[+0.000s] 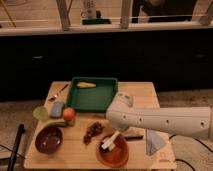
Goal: Wipe red bowl with brush
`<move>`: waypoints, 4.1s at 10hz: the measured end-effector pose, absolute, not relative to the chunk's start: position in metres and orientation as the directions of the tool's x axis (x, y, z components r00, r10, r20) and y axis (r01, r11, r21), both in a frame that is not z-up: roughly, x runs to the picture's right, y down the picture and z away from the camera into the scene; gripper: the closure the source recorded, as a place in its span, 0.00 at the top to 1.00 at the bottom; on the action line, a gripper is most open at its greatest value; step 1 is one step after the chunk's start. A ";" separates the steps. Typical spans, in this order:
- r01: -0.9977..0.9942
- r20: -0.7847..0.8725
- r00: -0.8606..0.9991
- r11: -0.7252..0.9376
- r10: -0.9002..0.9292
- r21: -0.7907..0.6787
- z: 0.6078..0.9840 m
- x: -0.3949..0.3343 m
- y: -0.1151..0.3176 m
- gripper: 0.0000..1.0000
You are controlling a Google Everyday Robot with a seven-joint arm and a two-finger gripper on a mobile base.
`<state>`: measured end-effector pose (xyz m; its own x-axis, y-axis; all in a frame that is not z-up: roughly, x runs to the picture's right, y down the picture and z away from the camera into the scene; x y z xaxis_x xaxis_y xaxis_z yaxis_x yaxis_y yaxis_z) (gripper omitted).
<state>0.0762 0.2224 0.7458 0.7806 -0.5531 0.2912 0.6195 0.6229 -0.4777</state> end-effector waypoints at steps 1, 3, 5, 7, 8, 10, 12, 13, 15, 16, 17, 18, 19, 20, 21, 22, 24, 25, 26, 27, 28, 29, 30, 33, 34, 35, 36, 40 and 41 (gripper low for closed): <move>0.624 0.298 0.778 0.619 -0.554 -0.477 0.744 0.073 0.226 0.00; 0.621 0.305 0.780 0.618 -0.546 -0.482 0.740 0.080 0.235 0.00; 0.608 0.300 0.789 0.613 -0.536 -0.505 0.736 0.105 0.245 0.00; 0.580 0.280 0.807 0.611 -0.520 -0.538 0.732 0.143 0.255 0.00; 0.570 0.274 0.814 0.612 -0.512 -0.548 0.732 0.150 0.256 0.00; 0.553 0.248 0.823 0.622 -0.510 -0.554 0.738 0.156 0.245 0.00; 0.555 0.242 0.822 0.631 -0.515 -0.542 0.742 0.146 0.231 0.00; 0.561 0.243 0.819 0.635 -0.520 -0.531 0.744 0.139 0.224 0.00; 0.581 0.260 0.807 0.634 -0.531 -0.510 0.742 0.124 0.219 0.00; 0.612 0.286 0.786 0.625 -0.548 -0.485 0.740 0.106 0.219 0.00; 0.631 0.305 0.772 0.618 -0.557 -0.469 0.736 0.097 0.222 0.00; 0.651 0.324 0.756 0.604 -0.569 -0.460 0.732 0.093 0.227 0.00; 0.677 0.348 0.734 0.588 -0.583 -0.443 0.726 0.086 0.234 0.00; 0.691 0.362 0.721 0.575 -0.591 -0.437 0.721 0.086 0.241 0.00; 0.697 0.369 0.715 0.570 -0.594 -0.436 0.718 0.089 0.245 0.00; 0.696 0.370 0.716 0.569 -0.592 -0.438 0.716 0.093 0.246 0.00; 0.674 0.349 0.736 0.578 -0.580 -0.461 0.716 0.121 0.245 0.00; 0.663 0.337 0.745 0.583 -0.575 -0.471 0.716 0.132 0.243 0.00; 0.653 0.328 0.754 0.589 -0.570 -0.477 0.719 0.140 0.236 0.00; 0.649 0.325 0.757 0.593 -0.567 -0.477 0.724 0.140 0.229 0.00; 0.649 0.329 0.757 0.593 -0.565 -0.476 0.728 0.137 0.224 0.00; 0.656 0.337 0.752 0.591 -0.566 -0.469 0.731 0.129 0.219 0.00; 0.672 0.351 0.739 0.583 -0.576 -0.457 0.734 0.117 0.215 0.00; 0.705 0.387 0.709 0.563 -0.590 -0.431 0.736 0.098 0.214 0.00; 0.712 0.396 0.702 0.559 -0.592 -0.425 0.736 0.095 0.215 0.00; 0.717 0.402 0.697 0.555 -0.594 -0.422 0.736 0.094 0.216 0.00; 0.723 0.410 0.690 0.551 -0.596 -0.416 0.736 0.092 0.216 0.00; 0.724 0.412 0.689 0.553 -0.595 -0.413 0.736 0.091 0.216 0.00; 0.724 0.413 0.689 0.553 -0.596 -0.412 0.736 0.090 0.216 0.00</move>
<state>0.0902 0.2161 0.7359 0.6892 -0.5956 0.4127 0.7244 0.5525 -0.4123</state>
